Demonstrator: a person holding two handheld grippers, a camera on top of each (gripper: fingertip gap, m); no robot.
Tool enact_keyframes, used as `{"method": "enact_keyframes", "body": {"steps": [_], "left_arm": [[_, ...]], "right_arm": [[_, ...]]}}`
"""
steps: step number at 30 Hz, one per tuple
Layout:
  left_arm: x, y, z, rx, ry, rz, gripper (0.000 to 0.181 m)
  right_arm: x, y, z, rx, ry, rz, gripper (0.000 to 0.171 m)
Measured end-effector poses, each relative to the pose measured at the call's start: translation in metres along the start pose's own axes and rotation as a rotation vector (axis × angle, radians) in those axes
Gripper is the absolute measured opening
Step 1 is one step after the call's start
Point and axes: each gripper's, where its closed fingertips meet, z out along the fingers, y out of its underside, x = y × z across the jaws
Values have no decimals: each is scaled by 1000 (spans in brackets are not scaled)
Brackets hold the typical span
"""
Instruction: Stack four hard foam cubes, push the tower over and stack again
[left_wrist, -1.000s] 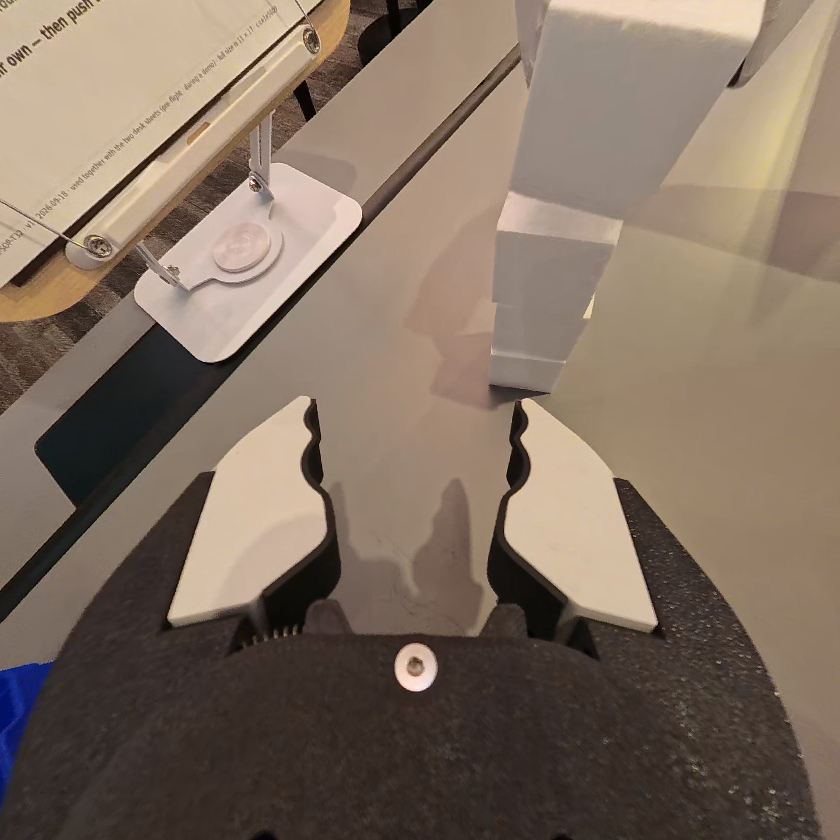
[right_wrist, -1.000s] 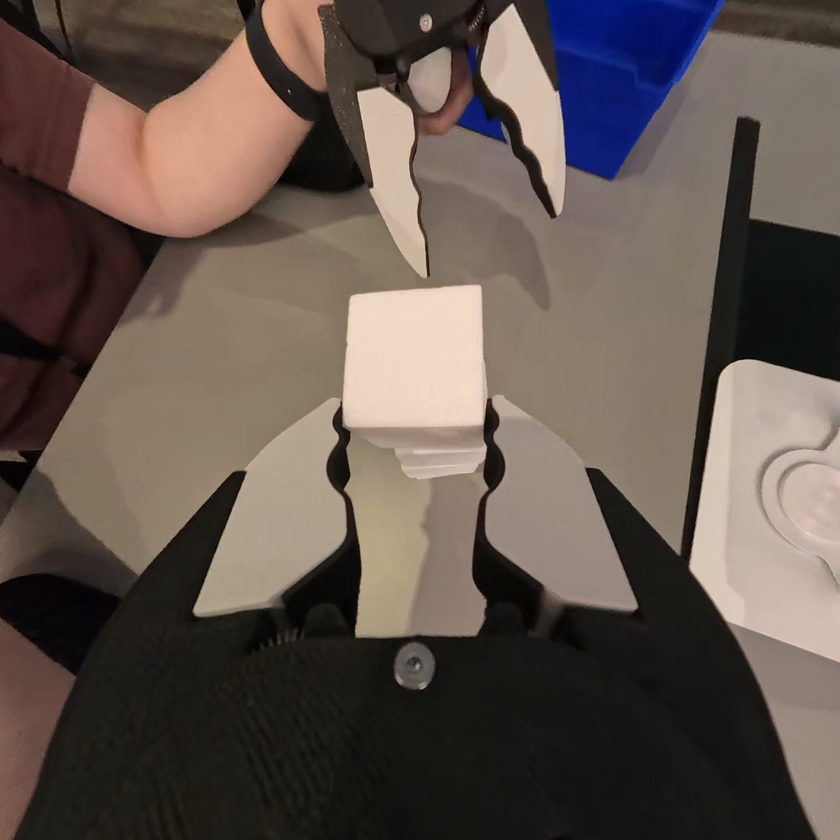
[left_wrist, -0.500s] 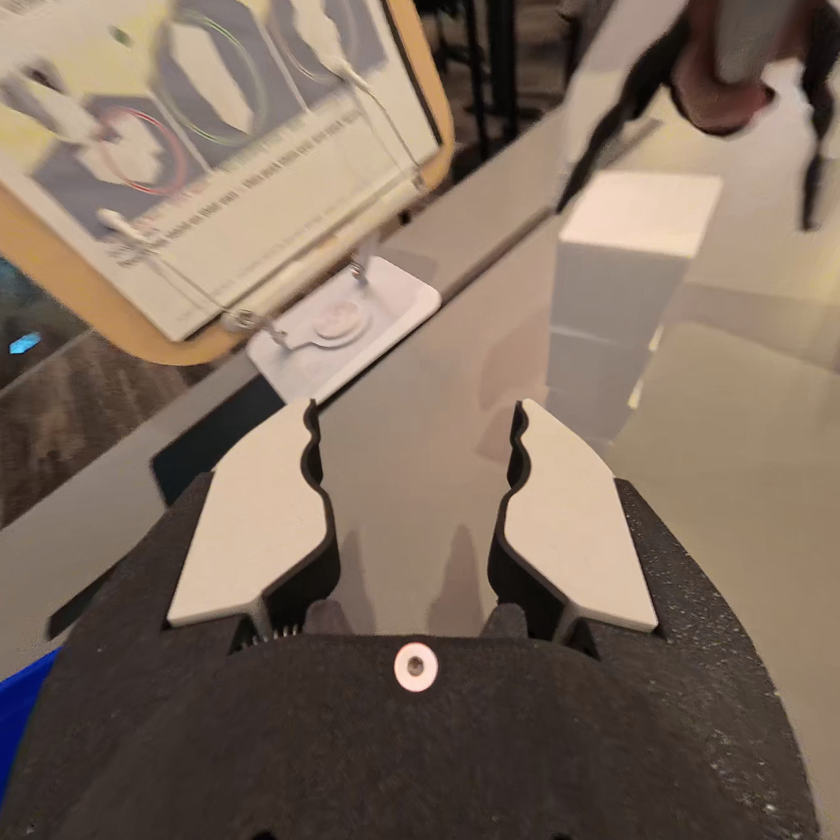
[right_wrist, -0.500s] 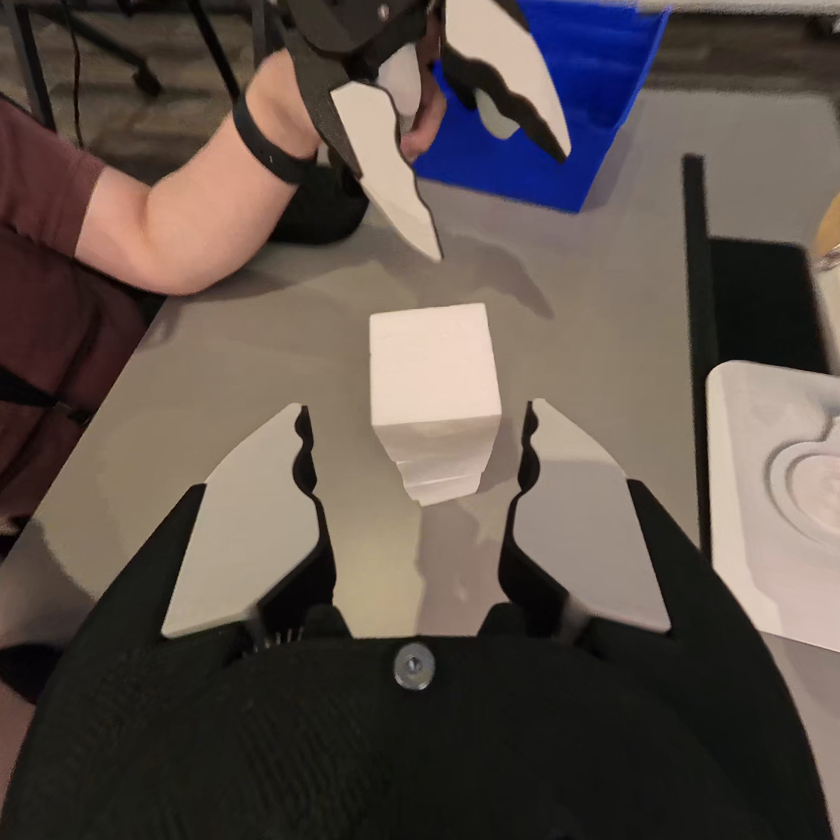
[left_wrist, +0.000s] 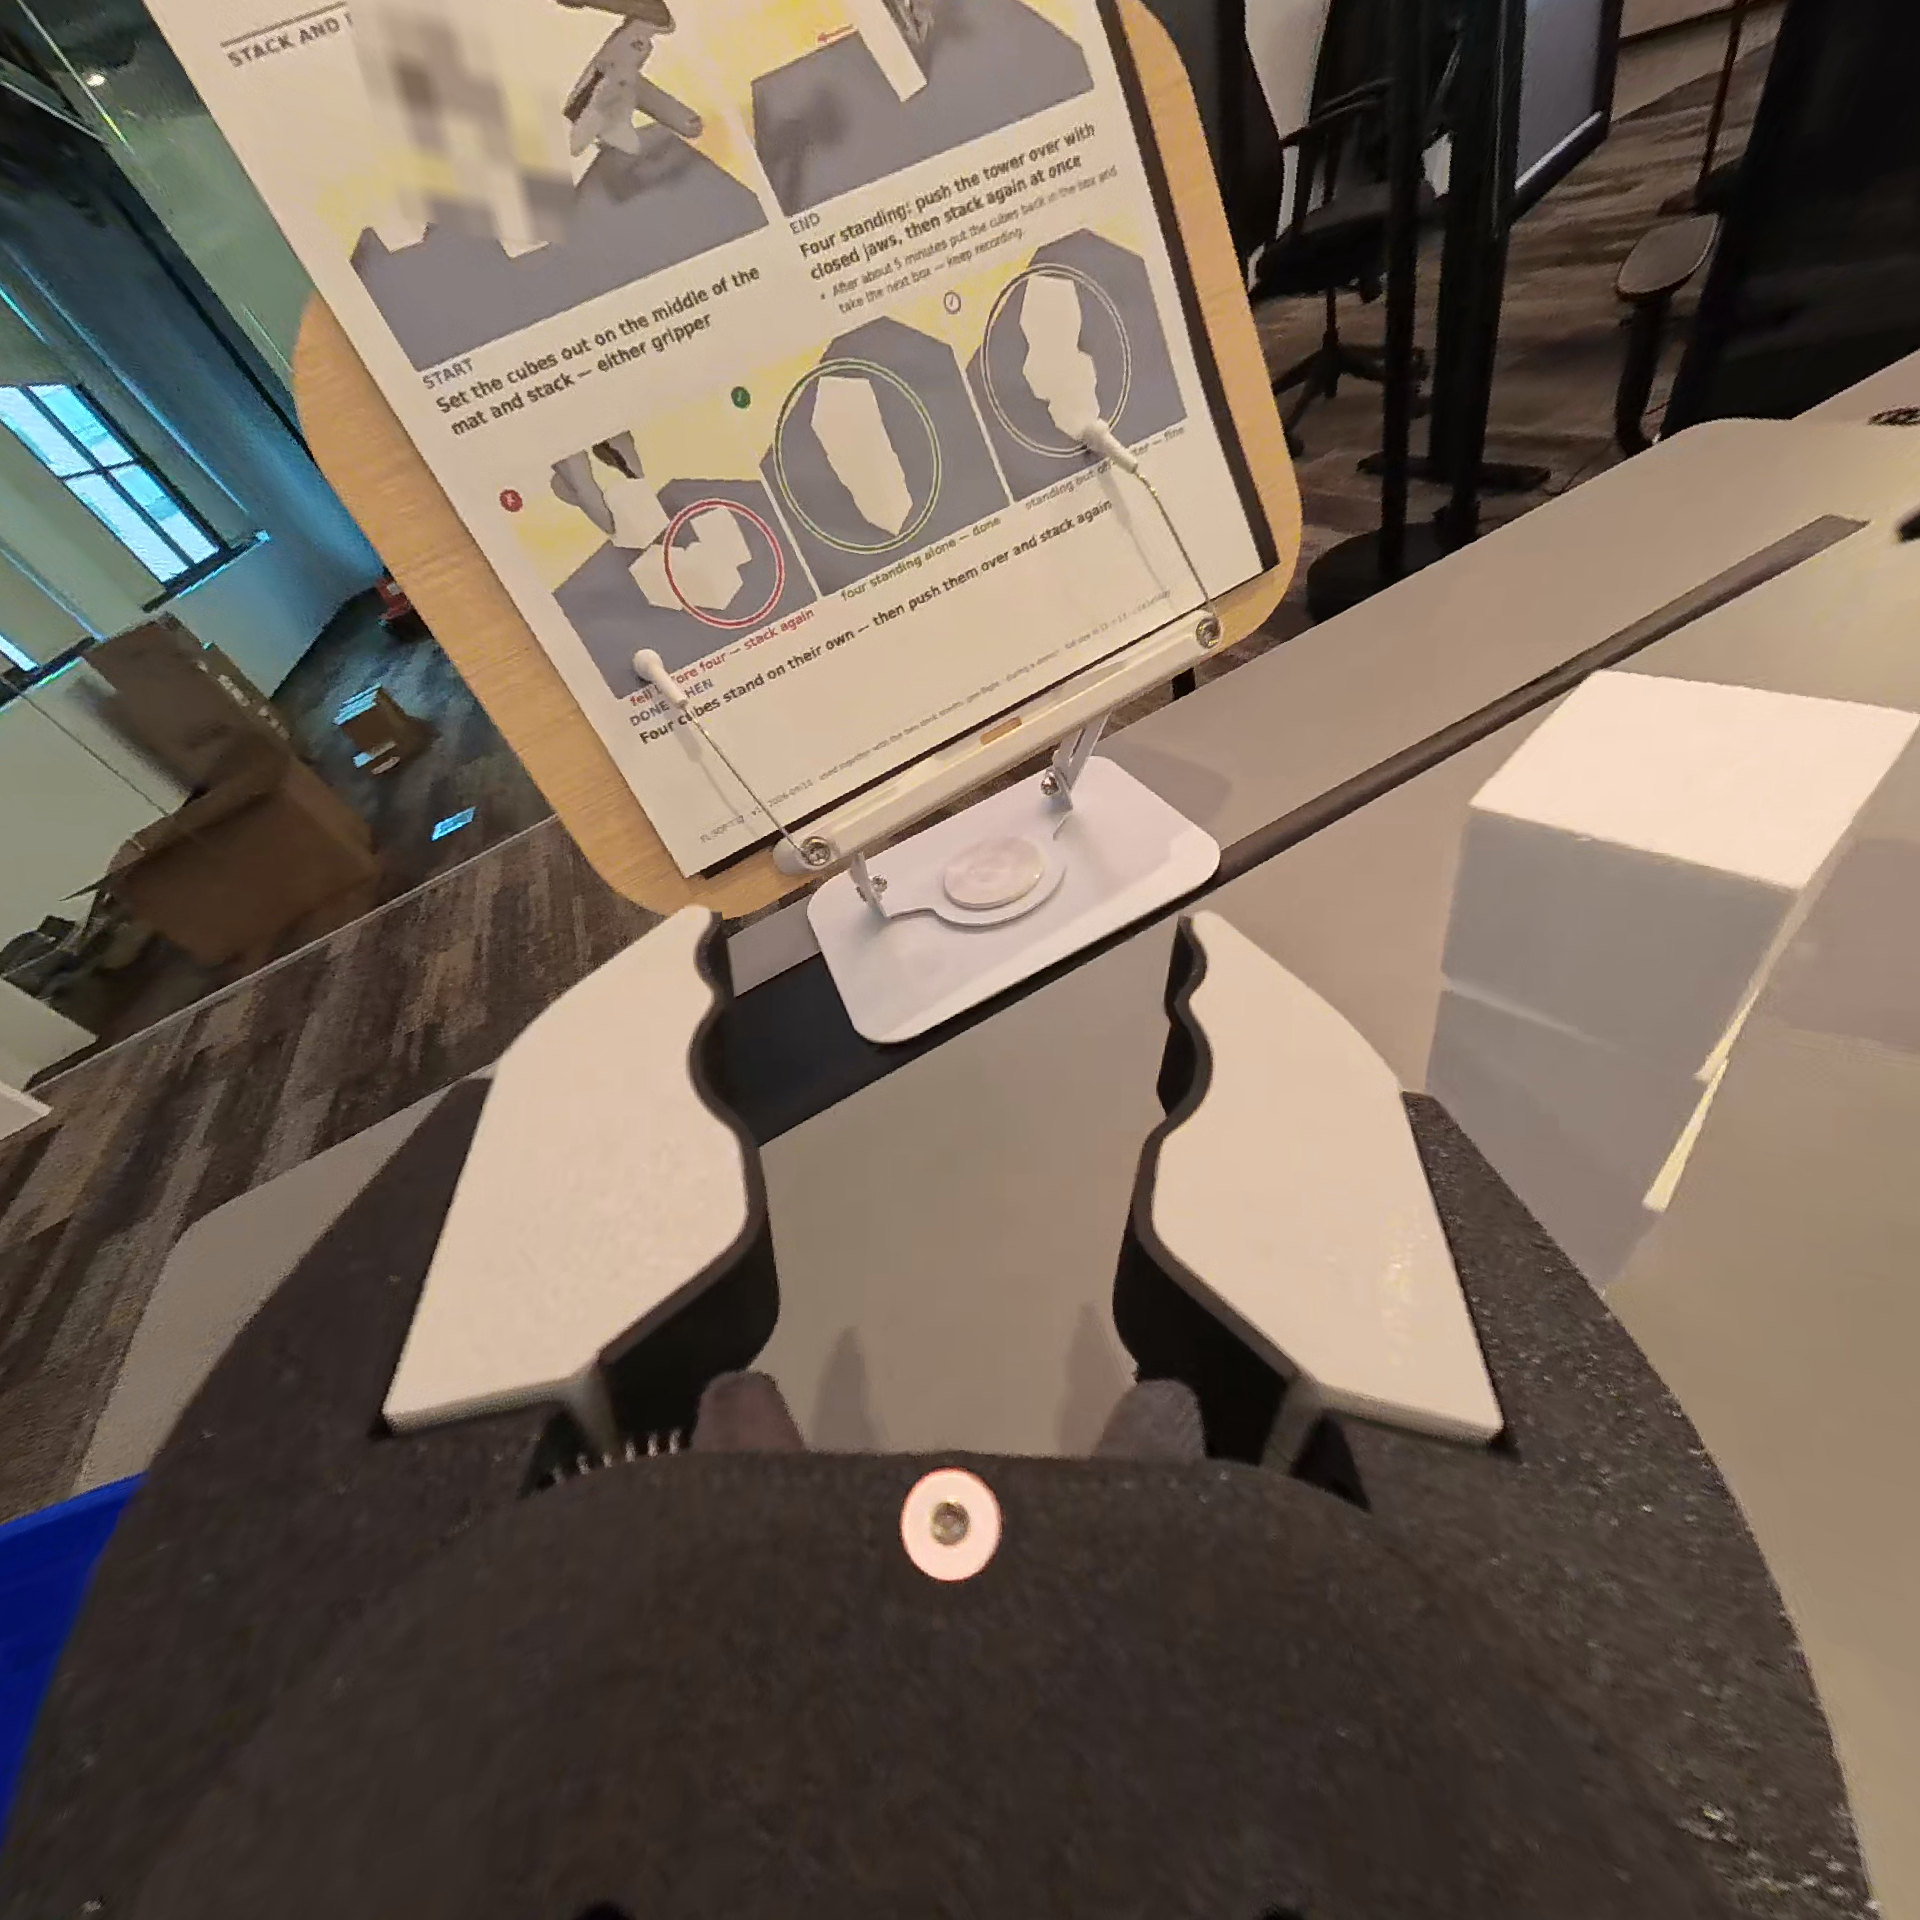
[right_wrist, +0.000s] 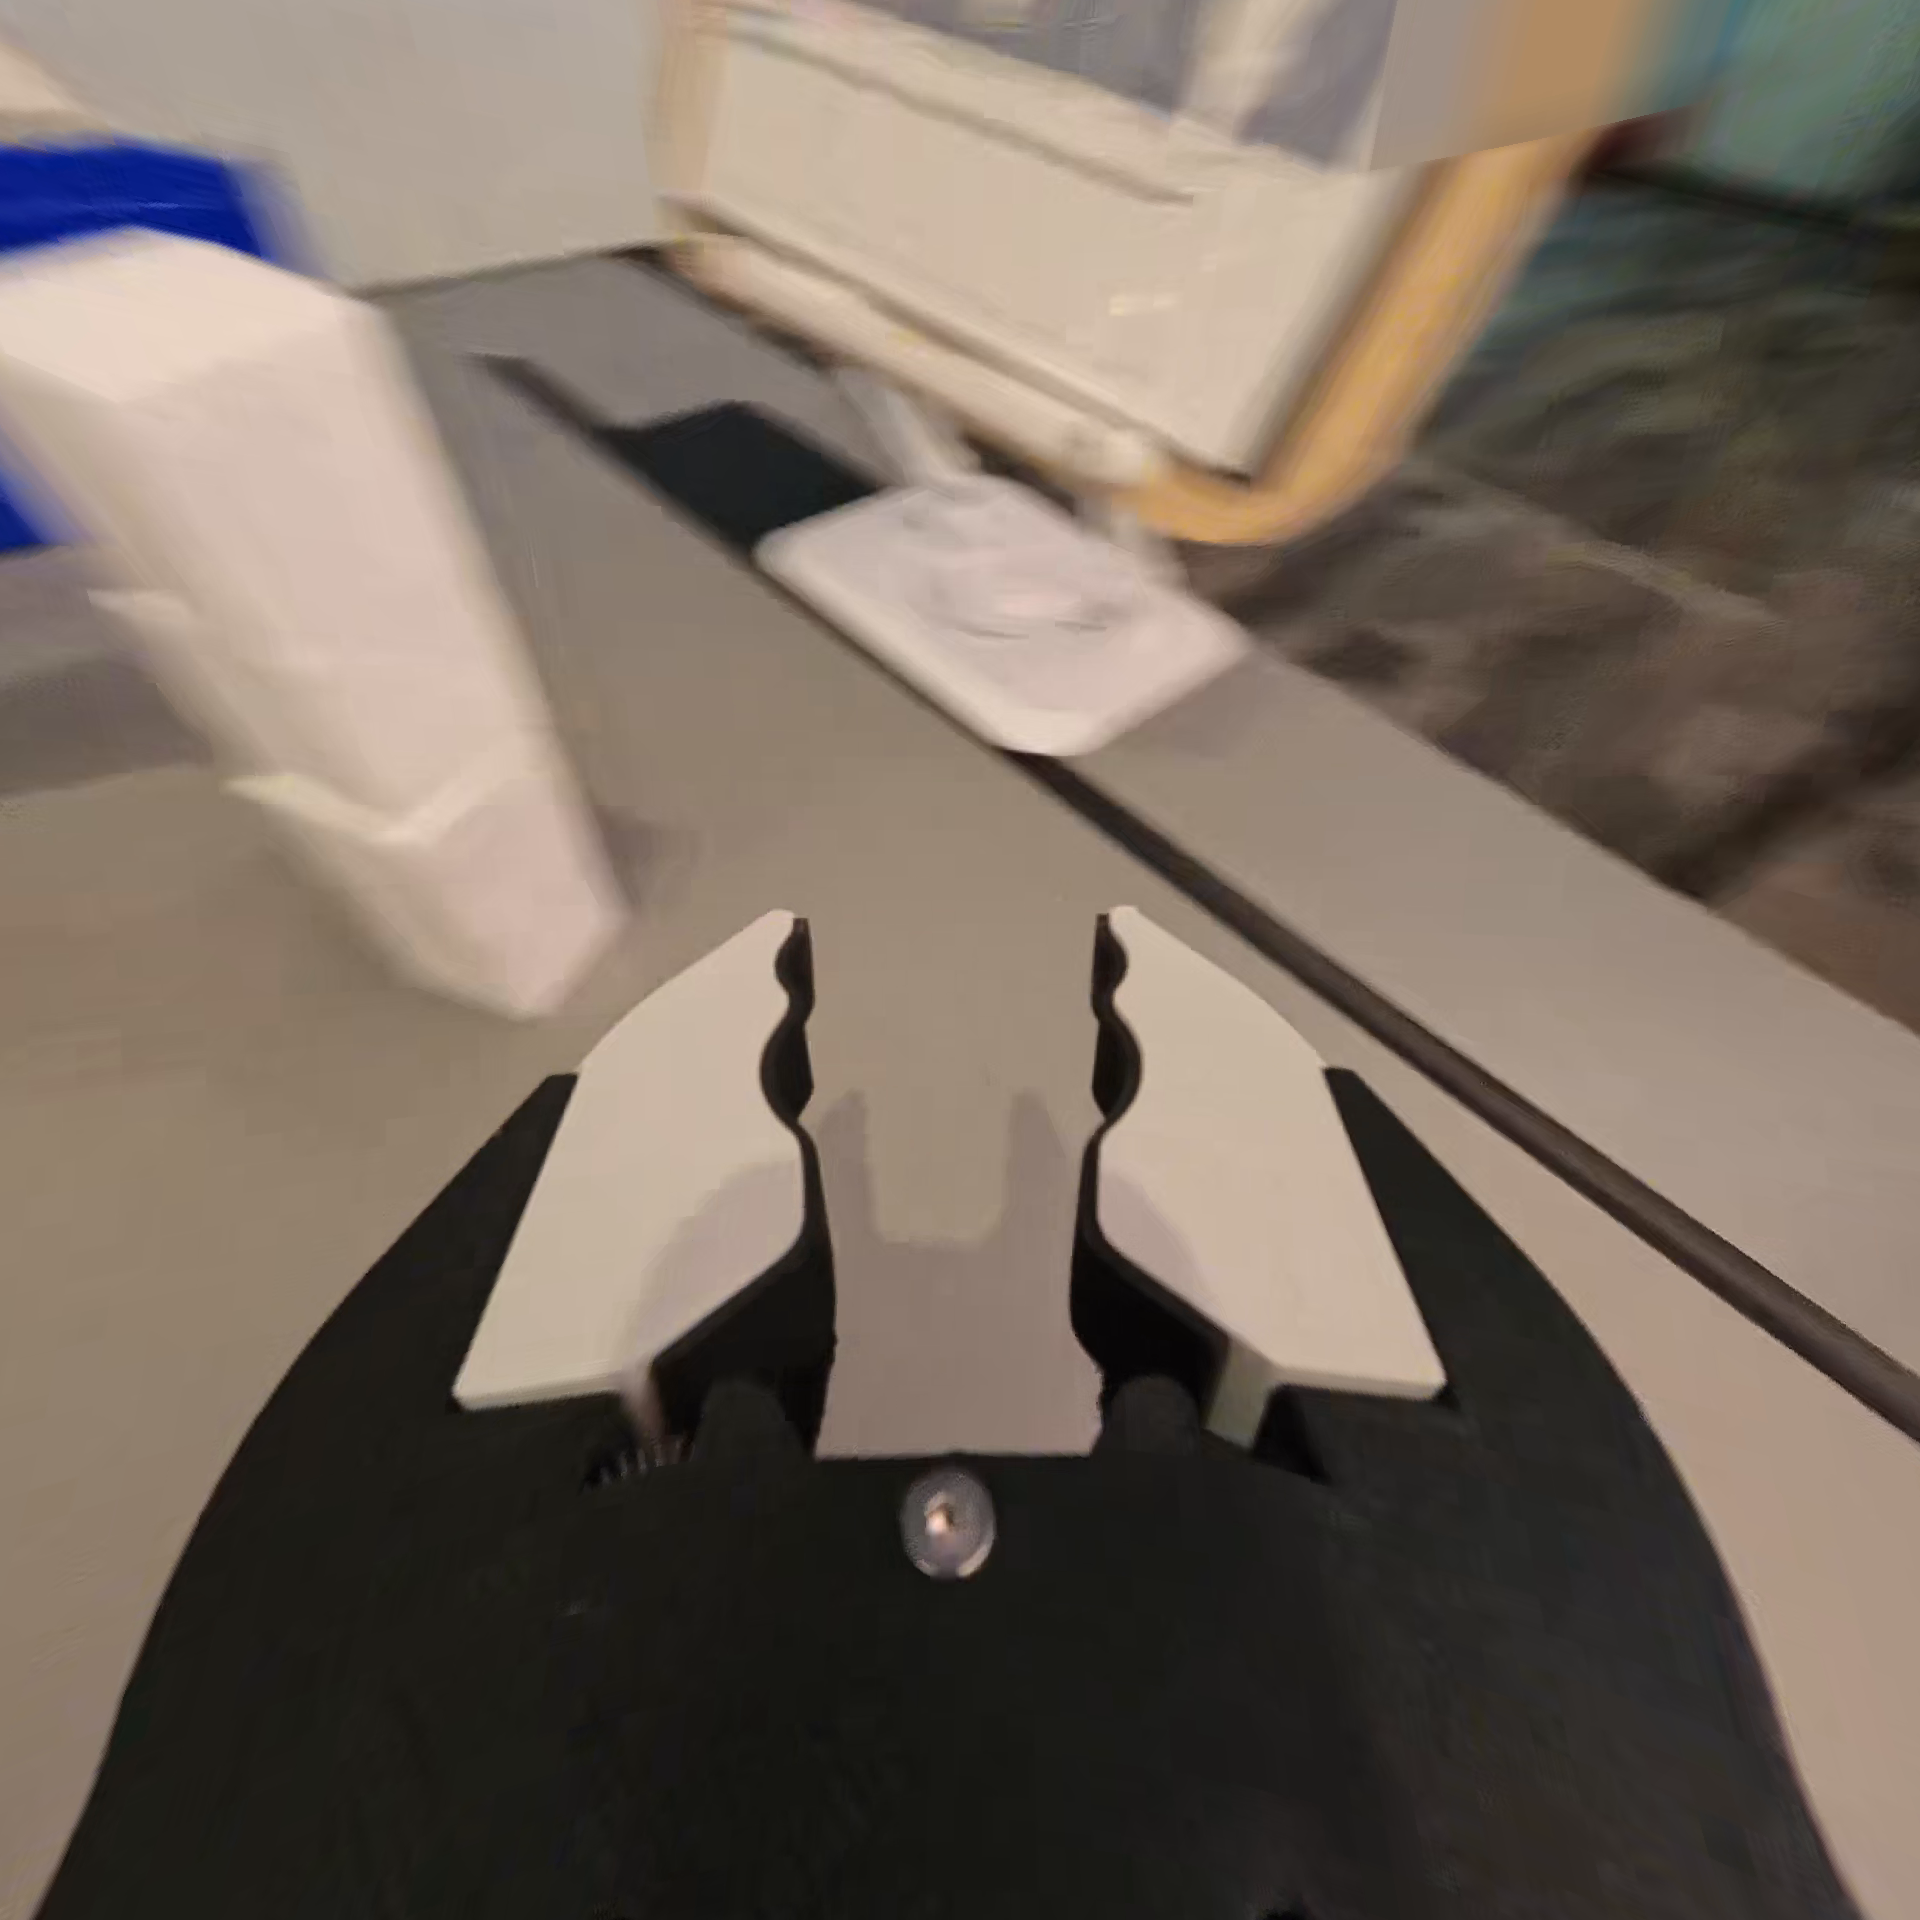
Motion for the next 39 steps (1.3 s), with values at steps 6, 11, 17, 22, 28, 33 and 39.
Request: {"method": "enact_keyframes", "body": {"steps": [6, 11, 17, 22, 28, 33, 39], "left_arm": [[2, 17, 8, -24, 1, -94, 78], [15, 68, 15, -219, 129, 132, 61], [24, 120, 19, -396, 231, 194, 51], [46, 146, 38, -427, 279, 265, 42], [85, 154, 43, -475, 436, 244, 0], [85, 140, 53, -458, 328, 289, 0], [125, 95, 61, -350, 242, 398, 0]], "right_arm": [[64, 53, -55, -30, 717, 65, 52], [70, 80, -73, -81, 790, 136, 54], [82, 95, -92, -141, 877, 140, 57], [85, 100, -91, -160, 875, 150, 58], [82, 103, -84, -194, 845, 141, 59], [81, 107, -81, -217, 840, 142, 61], [83, 113, -83, -232, 831, 171, 61]]}}
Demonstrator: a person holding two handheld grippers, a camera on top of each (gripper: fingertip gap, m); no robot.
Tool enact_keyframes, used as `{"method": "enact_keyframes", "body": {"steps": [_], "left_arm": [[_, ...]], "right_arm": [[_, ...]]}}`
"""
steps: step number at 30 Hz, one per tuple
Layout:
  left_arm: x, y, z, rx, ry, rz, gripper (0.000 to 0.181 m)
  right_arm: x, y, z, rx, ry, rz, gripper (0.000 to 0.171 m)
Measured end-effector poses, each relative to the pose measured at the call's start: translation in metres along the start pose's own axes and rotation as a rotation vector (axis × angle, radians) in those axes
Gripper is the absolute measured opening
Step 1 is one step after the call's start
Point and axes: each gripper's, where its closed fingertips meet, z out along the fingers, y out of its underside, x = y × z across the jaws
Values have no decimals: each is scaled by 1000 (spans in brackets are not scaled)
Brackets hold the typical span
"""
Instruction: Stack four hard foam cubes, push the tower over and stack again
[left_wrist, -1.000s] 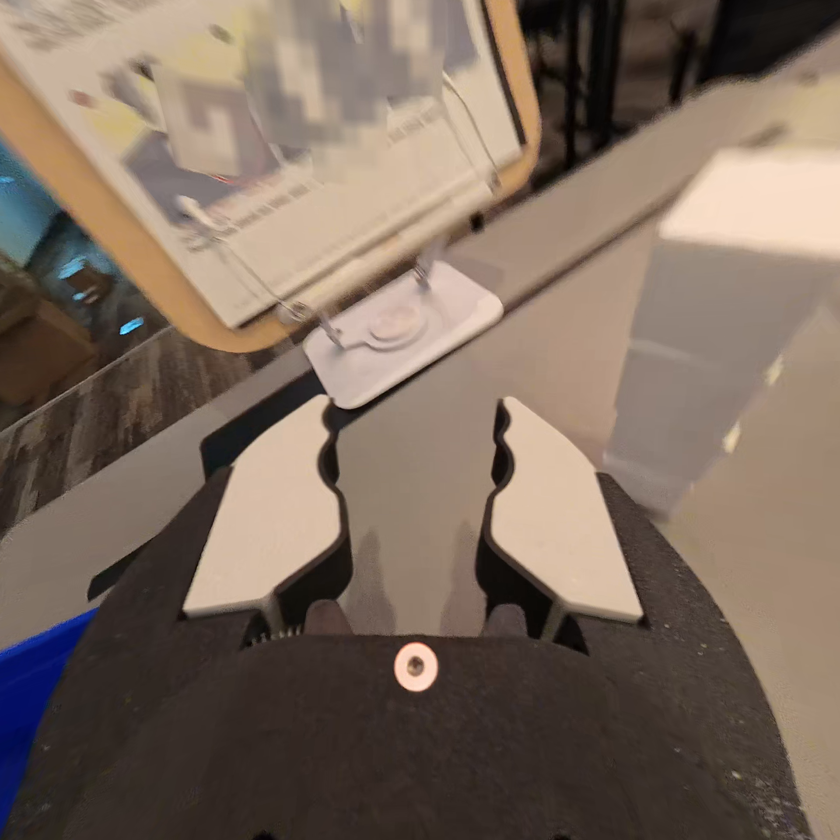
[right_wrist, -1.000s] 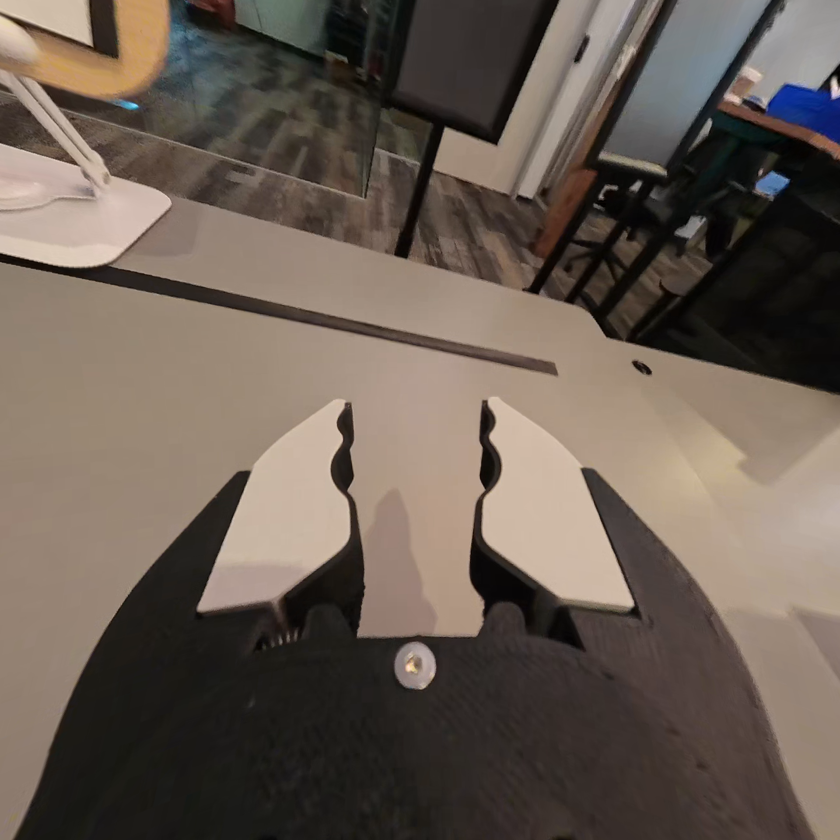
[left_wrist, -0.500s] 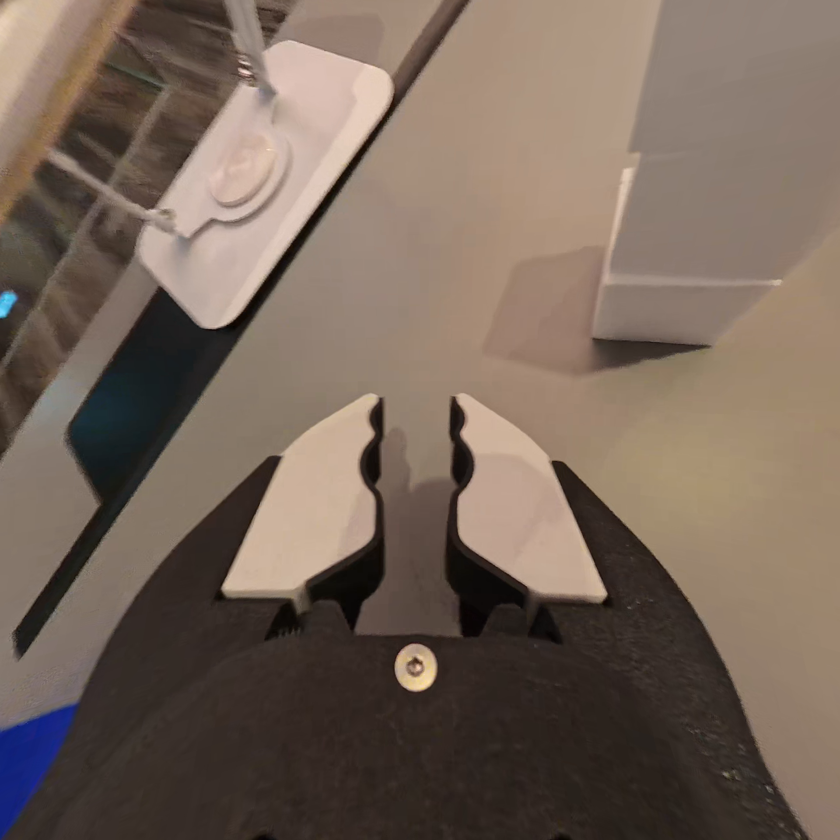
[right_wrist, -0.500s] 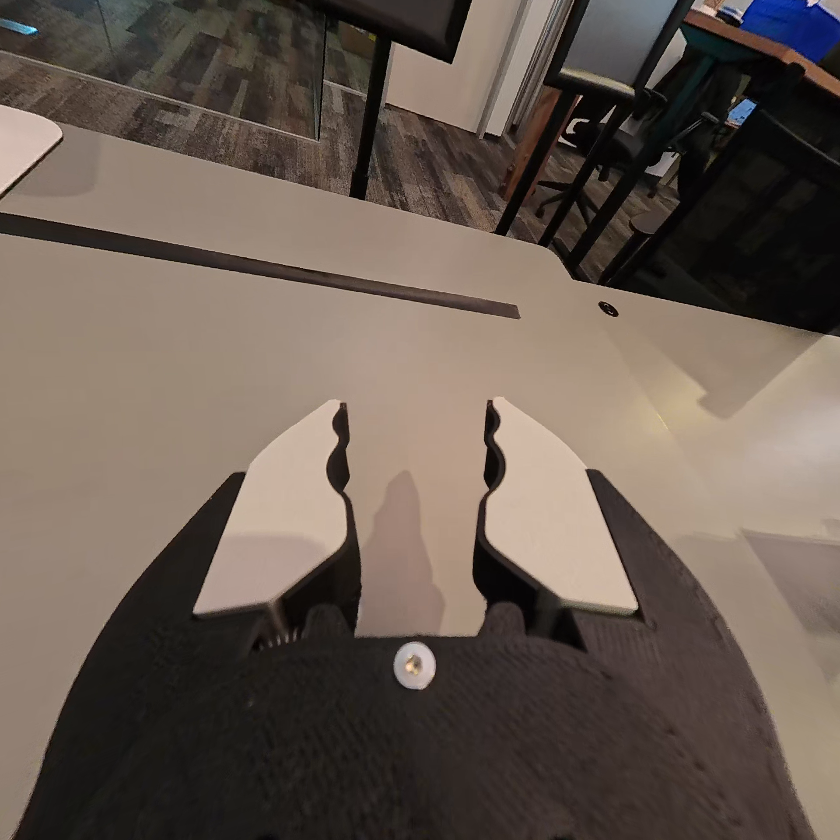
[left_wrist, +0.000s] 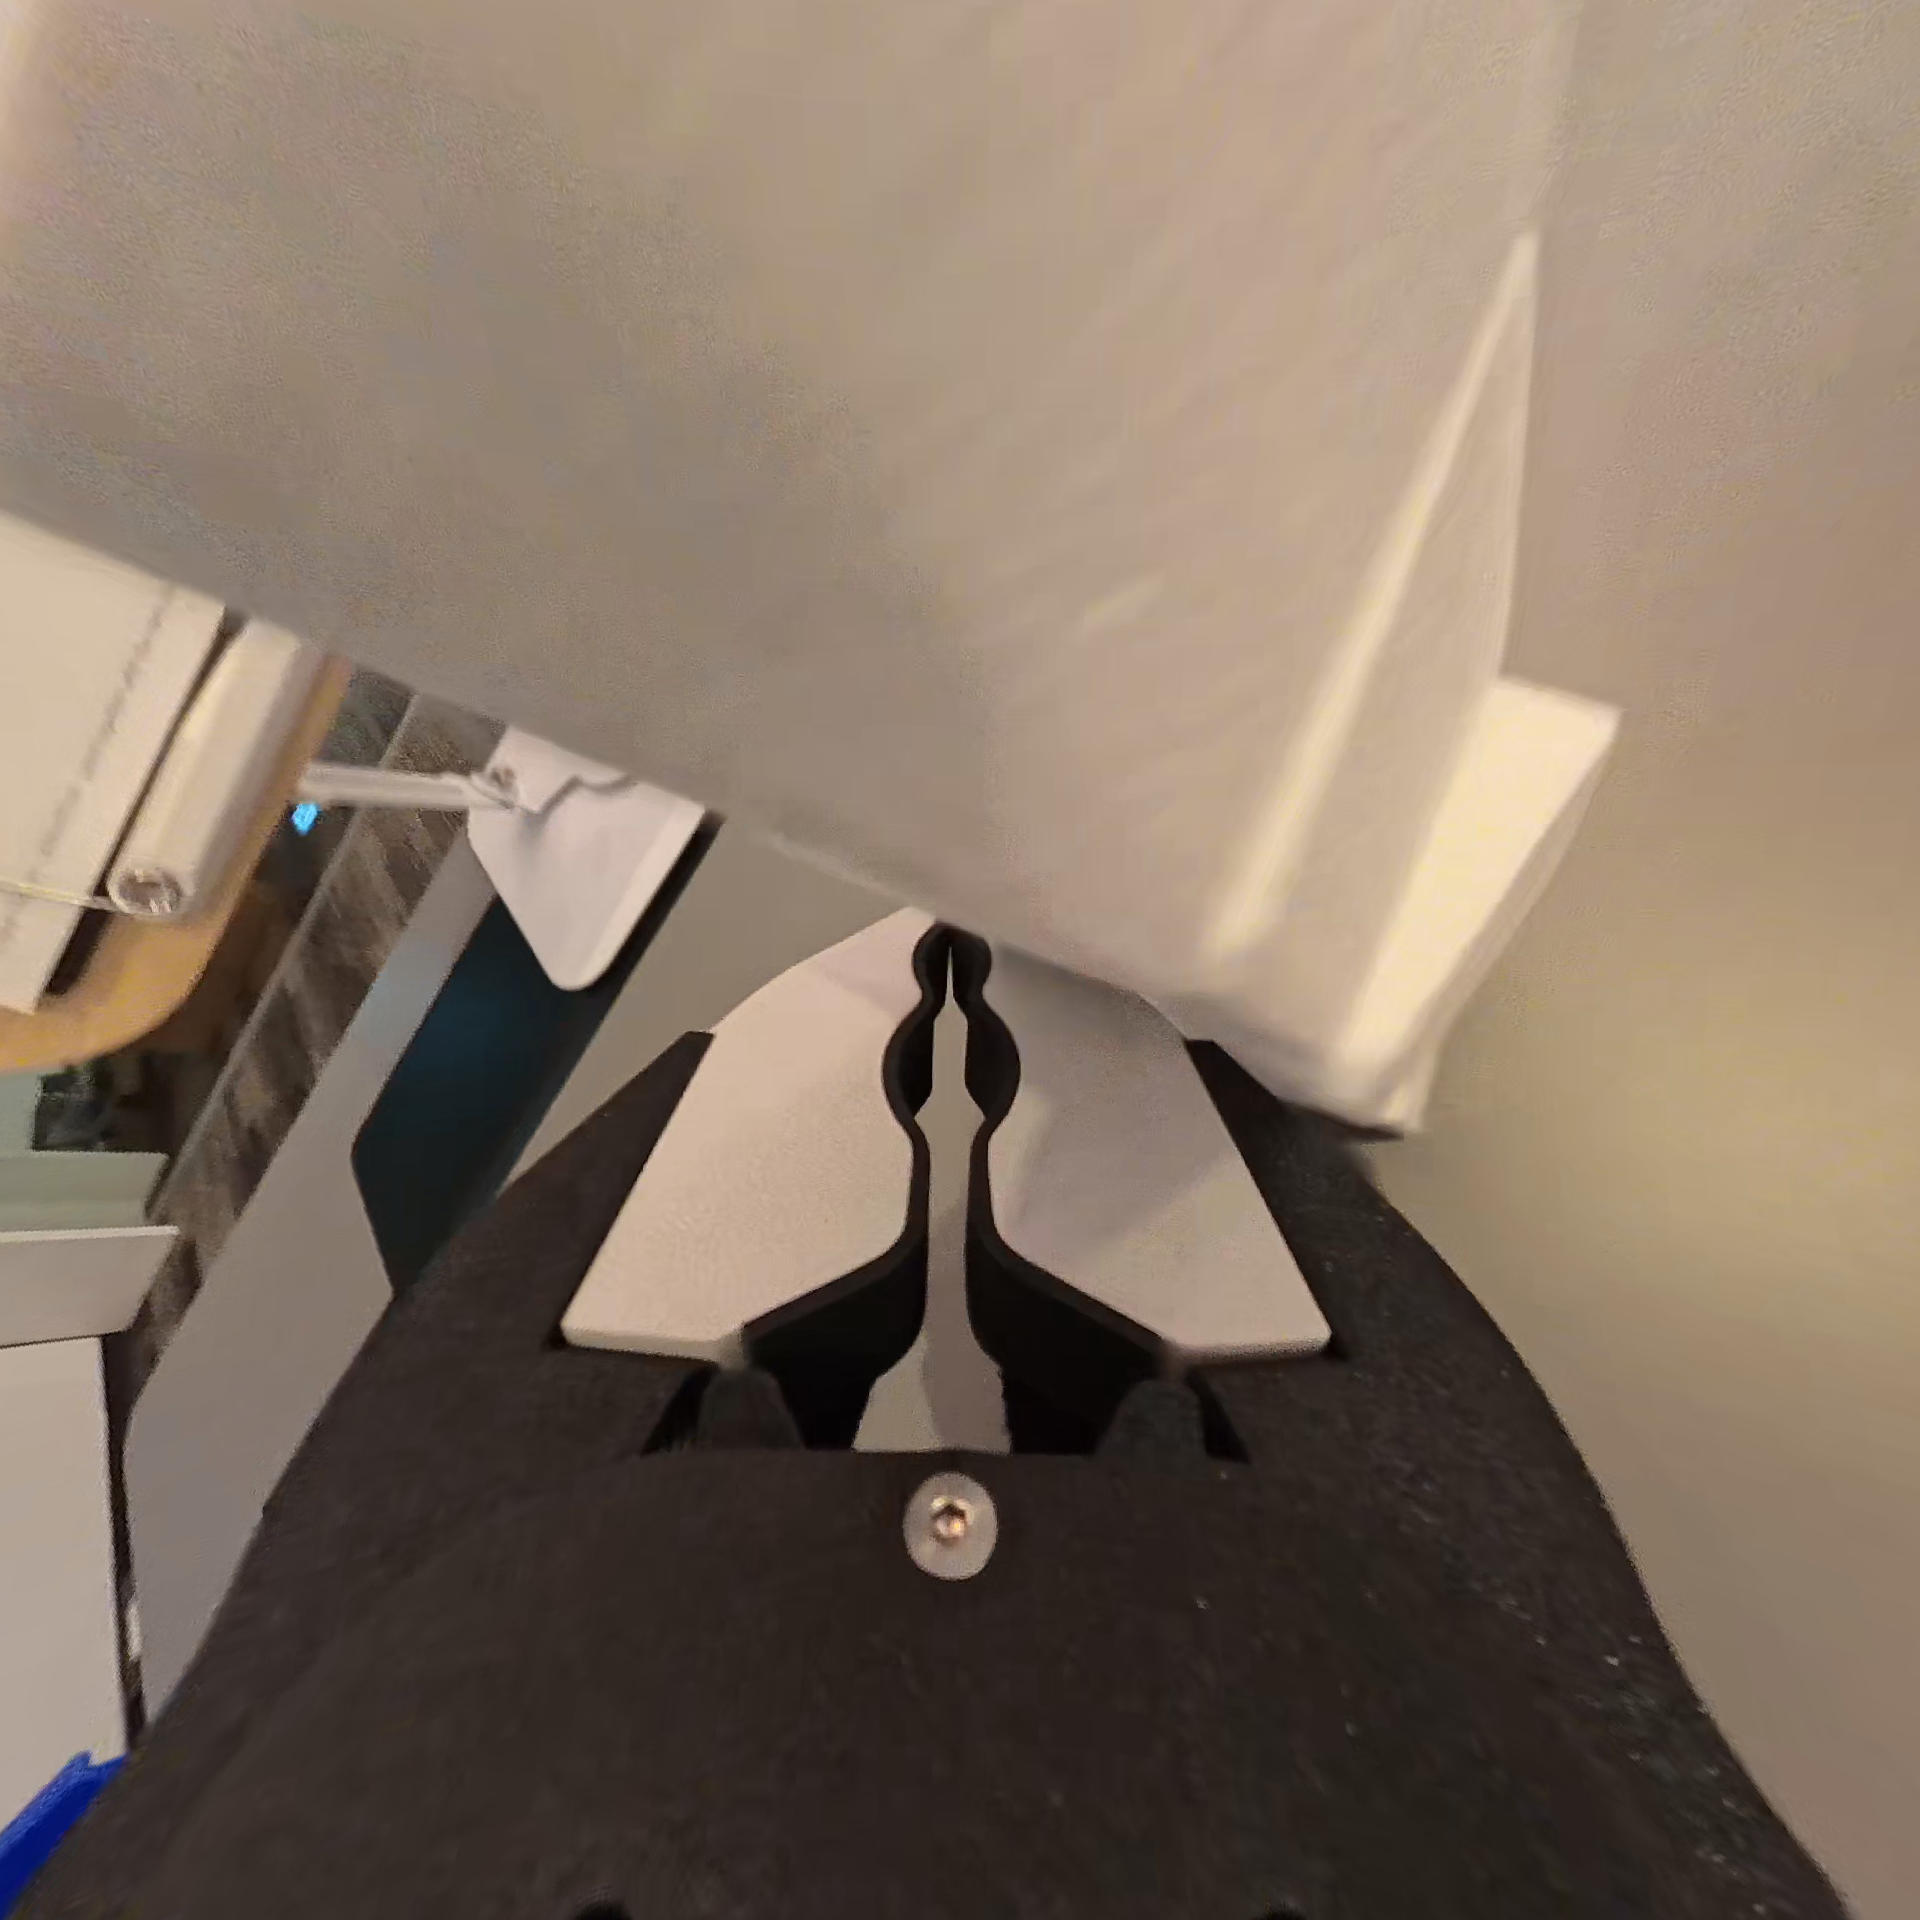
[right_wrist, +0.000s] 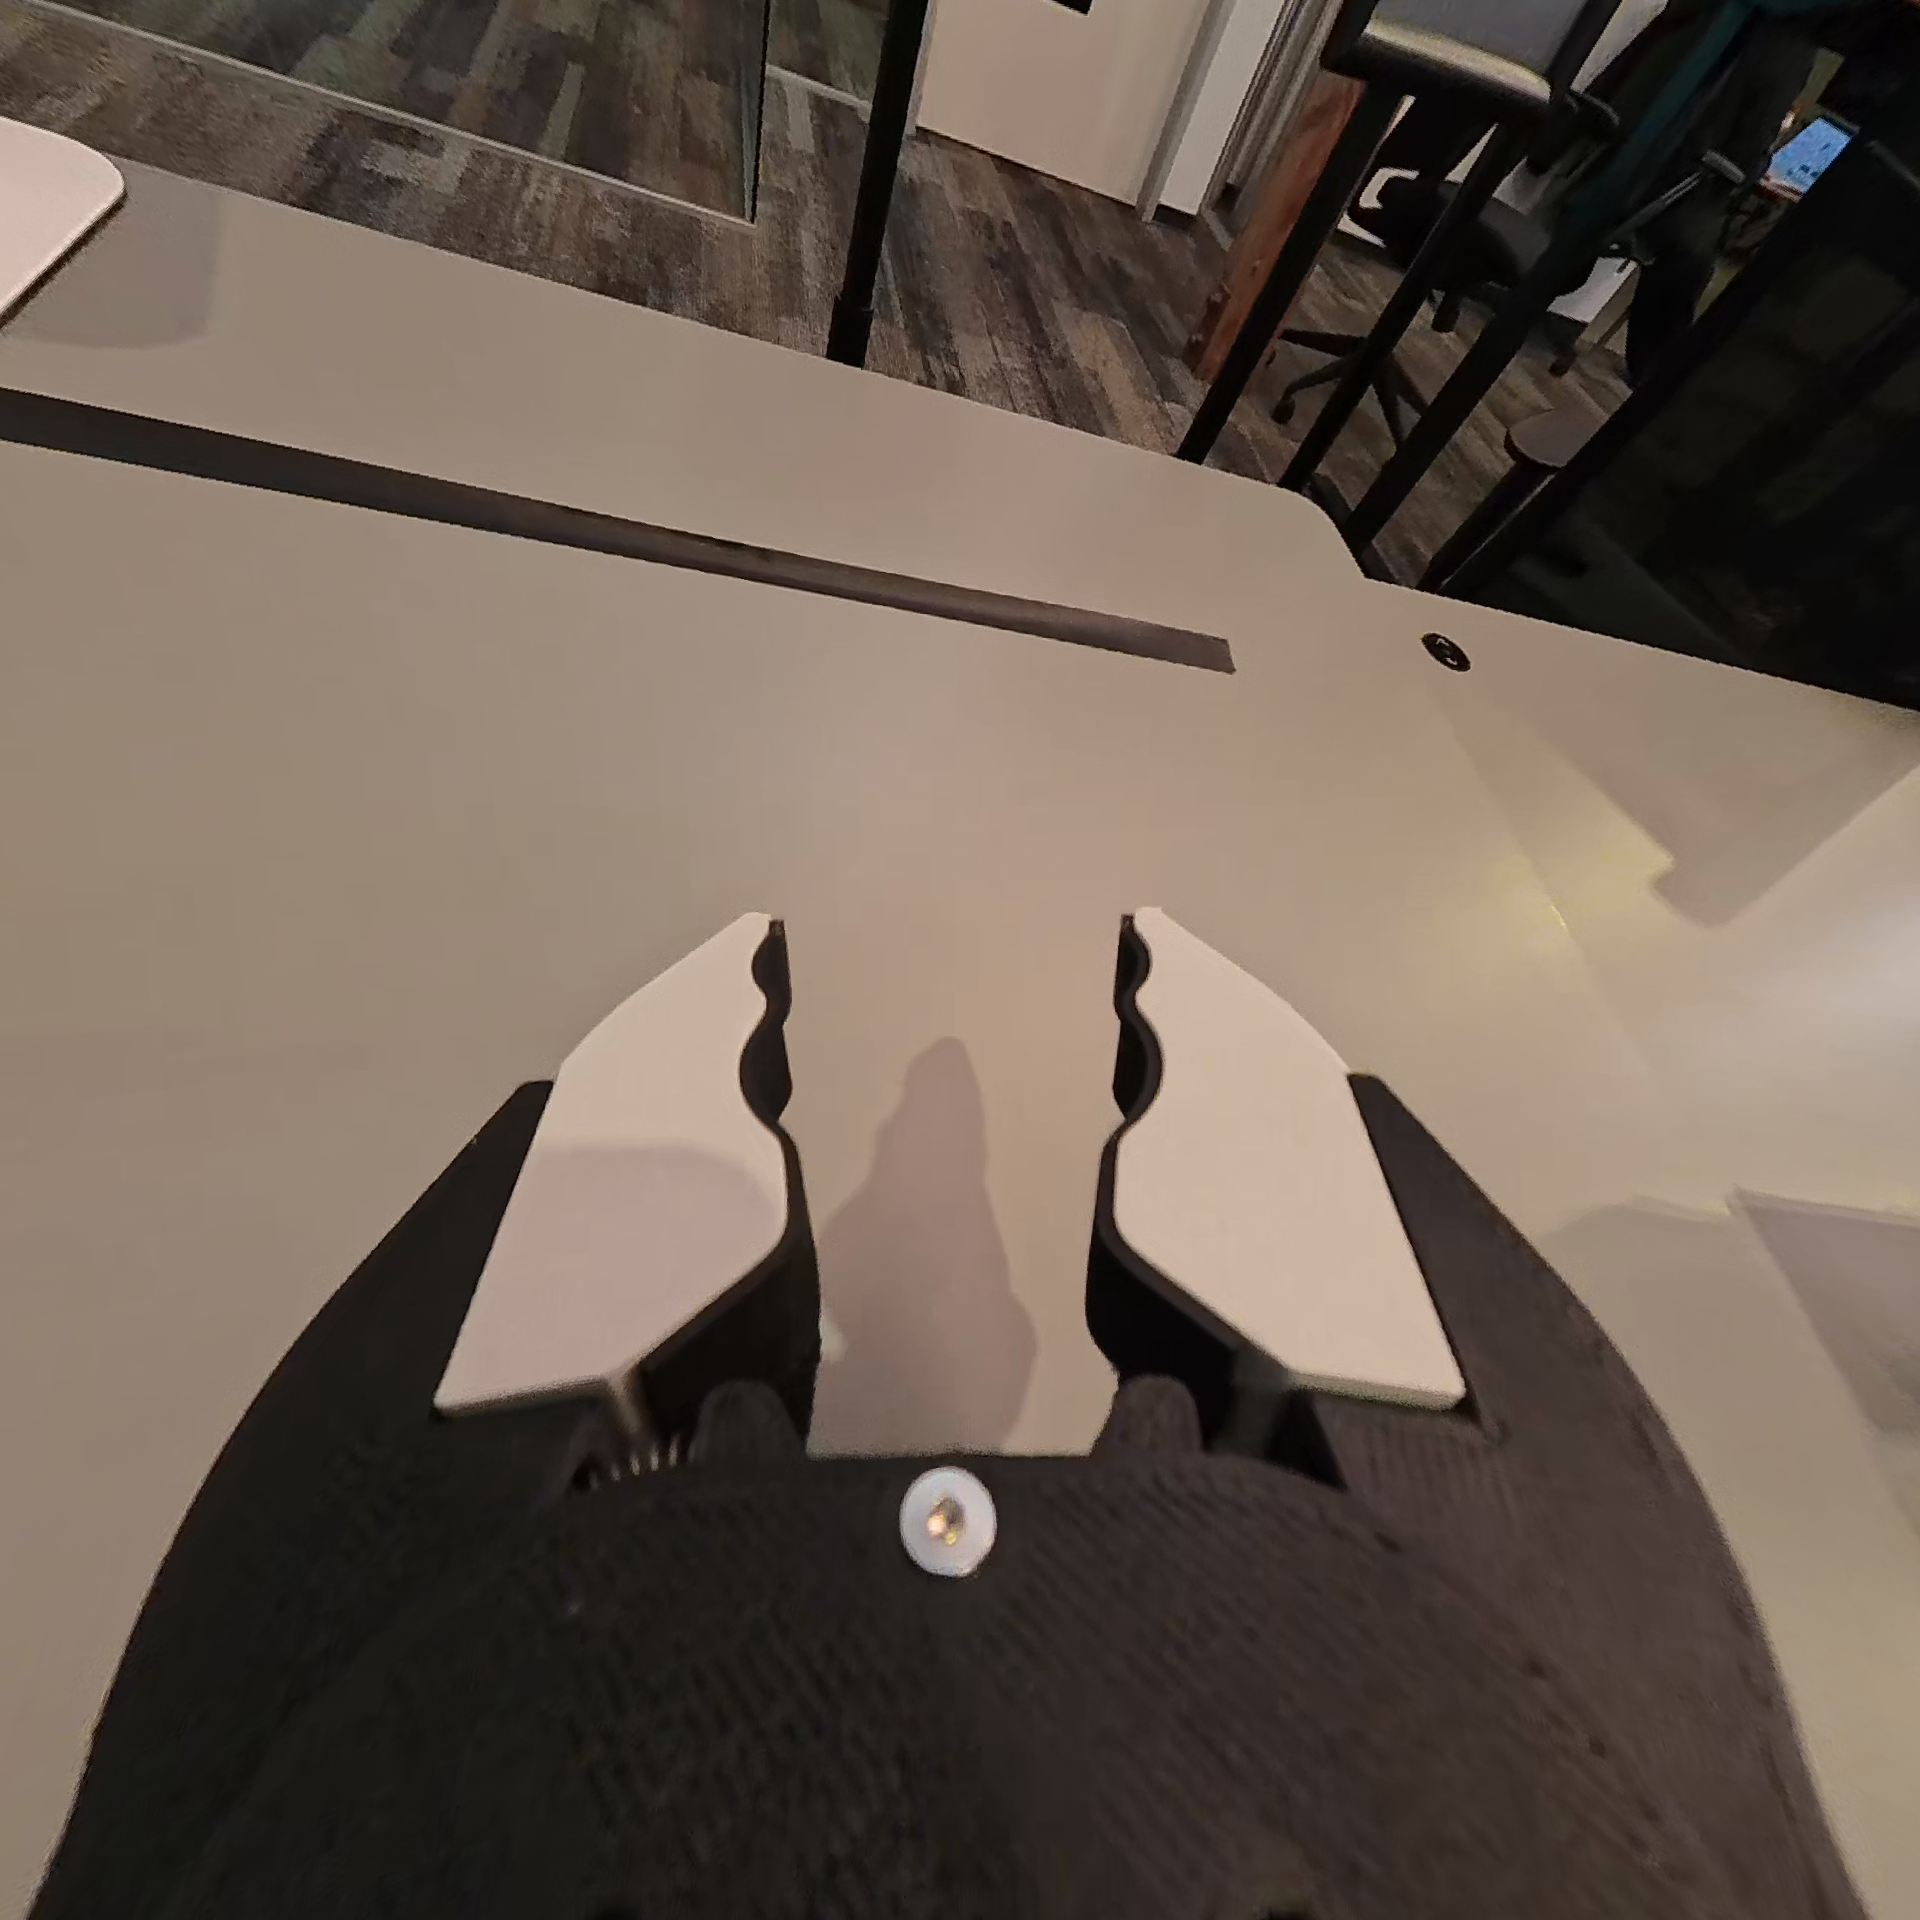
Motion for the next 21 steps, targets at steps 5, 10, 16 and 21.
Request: {"method": "enact_keyframes", "body": {"steps": [5, 10, 16, 21], "left_arm": [[27, -31, -2, 21, -20, 79, 0], [21, -36, -11, 61, 8, 30, 0], [-2, -36, -27, 165, 70, -155, 26], [-9, -40, -35, 272, 190, -326, 50]], "right_arm": [[10, 5, -2, -9, 0, 23, 61], [25, 15, -8, 3, -30, 84, 62], [53, 21, -20, 73, -22, 216, 64], [51, 27, -25, 137, -70, 265, 65]]}}
